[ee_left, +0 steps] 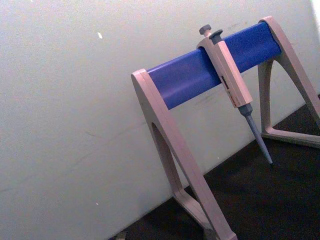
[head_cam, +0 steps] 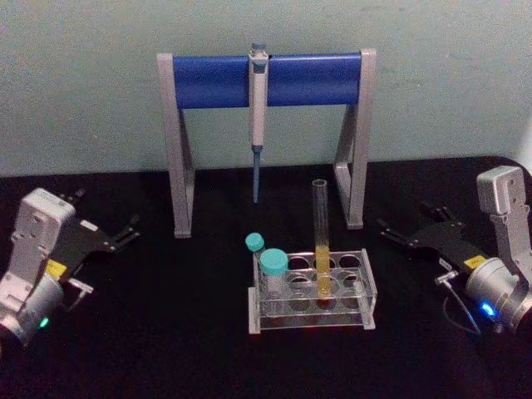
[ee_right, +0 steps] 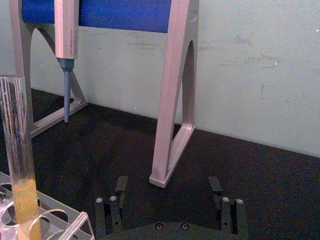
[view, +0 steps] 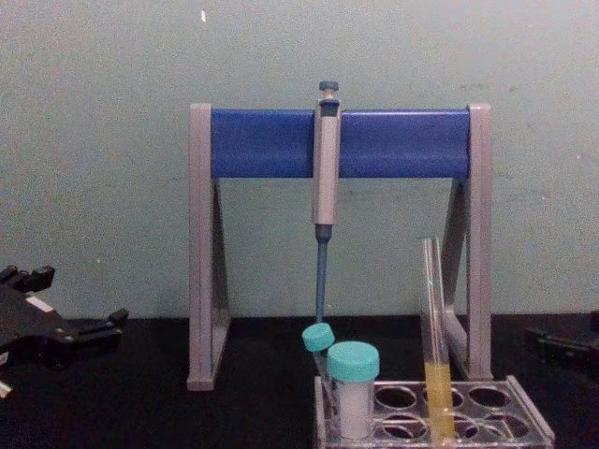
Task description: Pick up the test tube from the test tube rack, shake it, then place it back into the test tube rack.
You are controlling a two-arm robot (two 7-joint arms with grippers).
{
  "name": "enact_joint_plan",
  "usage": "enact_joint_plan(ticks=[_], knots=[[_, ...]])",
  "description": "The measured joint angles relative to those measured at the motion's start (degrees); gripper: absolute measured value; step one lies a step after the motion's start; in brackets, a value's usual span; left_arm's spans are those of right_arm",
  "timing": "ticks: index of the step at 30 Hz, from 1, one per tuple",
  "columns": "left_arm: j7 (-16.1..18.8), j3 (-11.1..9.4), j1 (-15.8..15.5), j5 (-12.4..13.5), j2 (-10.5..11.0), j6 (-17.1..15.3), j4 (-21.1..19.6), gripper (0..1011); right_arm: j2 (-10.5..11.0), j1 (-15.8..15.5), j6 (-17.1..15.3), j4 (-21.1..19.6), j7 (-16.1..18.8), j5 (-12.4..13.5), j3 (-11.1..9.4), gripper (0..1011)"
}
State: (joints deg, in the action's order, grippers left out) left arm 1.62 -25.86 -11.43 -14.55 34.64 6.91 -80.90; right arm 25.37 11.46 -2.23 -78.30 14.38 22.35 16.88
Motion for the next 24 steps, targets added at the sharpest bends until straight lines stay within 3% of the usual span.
enact_joint_plan(ticks=[24], knots=[[0.0,0.0,0.0,0.0,0.0,0.0,0.0,1001,0.1,0.1,0.0,-0.1,0.0,0.0,0.1,1000]])
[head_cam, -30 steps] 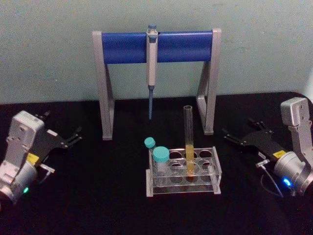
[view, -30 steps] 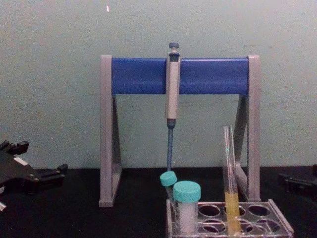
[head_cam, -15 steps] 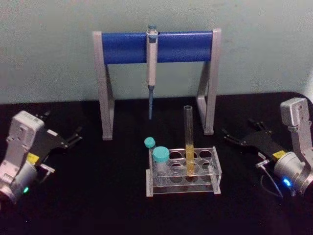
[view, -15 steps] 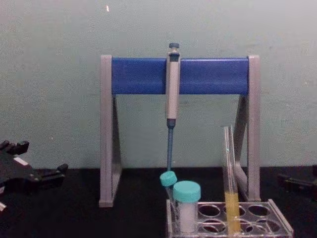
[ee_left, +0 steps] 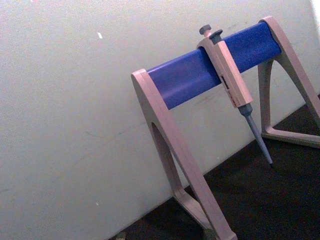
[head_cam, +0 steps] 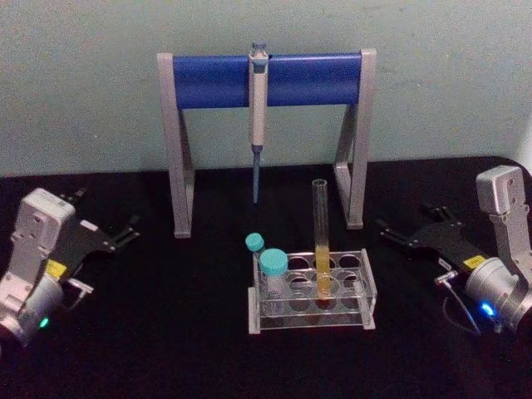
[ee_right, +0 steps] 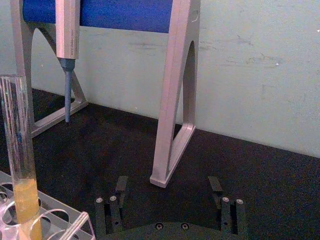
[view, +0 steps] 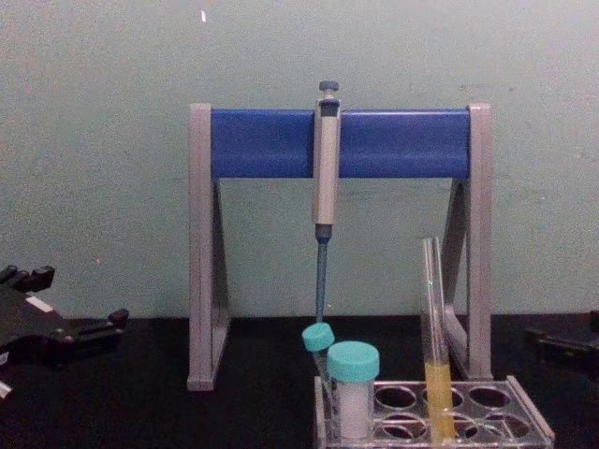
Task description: Pick up the test tube from the test tube rack, shake it, then place it back into the test tube rack.
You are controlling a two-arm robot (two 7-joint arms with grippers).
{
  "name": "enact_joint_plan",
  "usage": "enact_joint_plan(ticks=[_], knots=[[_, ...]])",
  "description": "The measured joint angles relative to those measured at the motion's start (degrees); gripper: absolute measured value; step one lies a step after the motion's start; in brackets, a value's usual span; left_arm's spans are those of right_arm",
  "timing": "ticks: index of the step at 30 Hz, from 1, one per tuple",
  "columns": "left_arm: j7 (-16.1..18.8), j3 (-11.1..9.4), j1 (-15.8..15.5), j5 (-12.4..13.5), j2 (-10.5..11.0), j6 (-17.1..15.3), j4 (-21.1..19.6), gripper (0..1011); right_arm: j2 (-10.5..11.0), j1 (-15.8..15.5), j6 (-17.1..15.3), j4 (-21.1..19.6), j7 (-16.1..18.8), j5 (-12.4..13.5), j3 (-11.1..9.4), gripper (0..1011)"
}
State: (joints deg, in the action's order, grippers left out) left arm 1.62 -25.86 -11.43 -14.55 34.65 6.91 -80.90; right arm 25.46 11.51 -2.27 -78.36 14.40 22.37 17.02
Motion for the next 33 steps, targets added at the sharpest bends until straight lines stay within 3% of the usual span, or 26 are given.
enact_joint_plan(ticks=[33], knots=[[0.0,0.0,0.0,0.0,0.0,0.0,0.0,1001,0.0,0.0,0.0,0.0,0.0,0.0,0.0,1000]])
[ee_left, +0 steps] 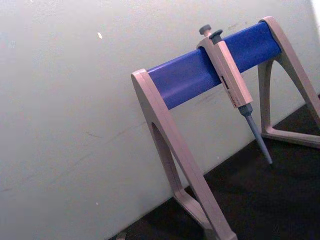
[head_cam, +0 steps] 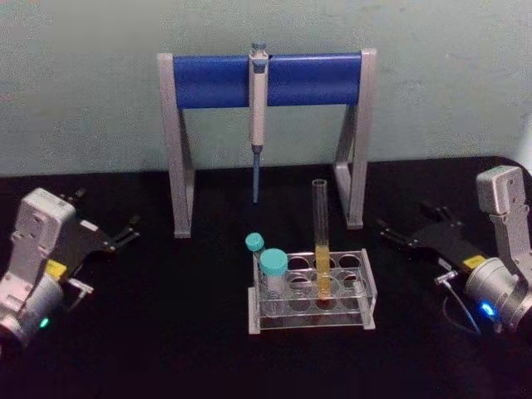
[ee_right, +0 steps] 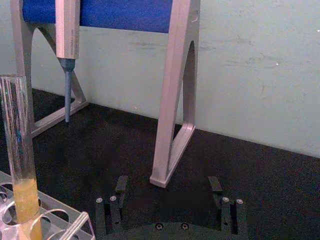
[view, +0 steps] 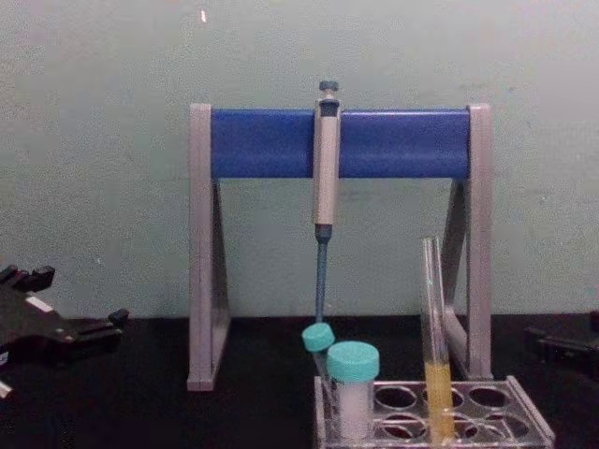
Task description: Pick up the test tube from the test tube rack, shake it, then place it back into the test tube rack.
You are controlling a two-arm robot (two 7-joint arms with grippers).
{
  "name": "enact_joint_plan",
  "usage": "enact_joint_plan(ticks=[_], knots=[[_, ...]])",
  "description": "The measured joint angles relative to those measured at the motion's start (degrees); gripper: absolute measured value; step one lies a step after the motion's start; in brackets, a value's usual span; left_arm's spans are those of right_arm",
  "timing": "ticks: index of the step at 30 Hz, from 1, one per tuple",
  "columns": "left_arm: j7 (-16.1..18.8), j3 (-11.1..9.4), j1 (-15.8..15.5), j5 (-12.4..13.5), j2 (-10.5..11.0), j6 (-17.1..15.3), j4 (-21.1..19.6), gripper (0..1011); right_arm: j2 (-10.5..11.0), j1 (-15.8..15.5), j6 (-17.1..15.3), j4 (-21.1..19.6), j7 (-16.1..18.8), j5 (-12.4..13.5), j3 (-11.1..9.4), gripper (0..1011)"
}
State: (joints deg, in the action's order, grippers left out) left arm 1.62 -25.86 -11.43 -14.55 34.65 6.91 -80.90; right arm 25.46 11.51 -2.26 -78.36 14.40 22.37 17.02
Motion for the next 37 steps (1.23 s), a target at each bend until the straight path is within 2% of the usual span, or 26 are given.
enact_joint_plan(ticks=[37], knots=[[0.0,0.0,0.0,0.0,0.0,0.0,0.0,1002,0.0,0.0,0.0,0.0,0.0,0.0,0.0,1000]])
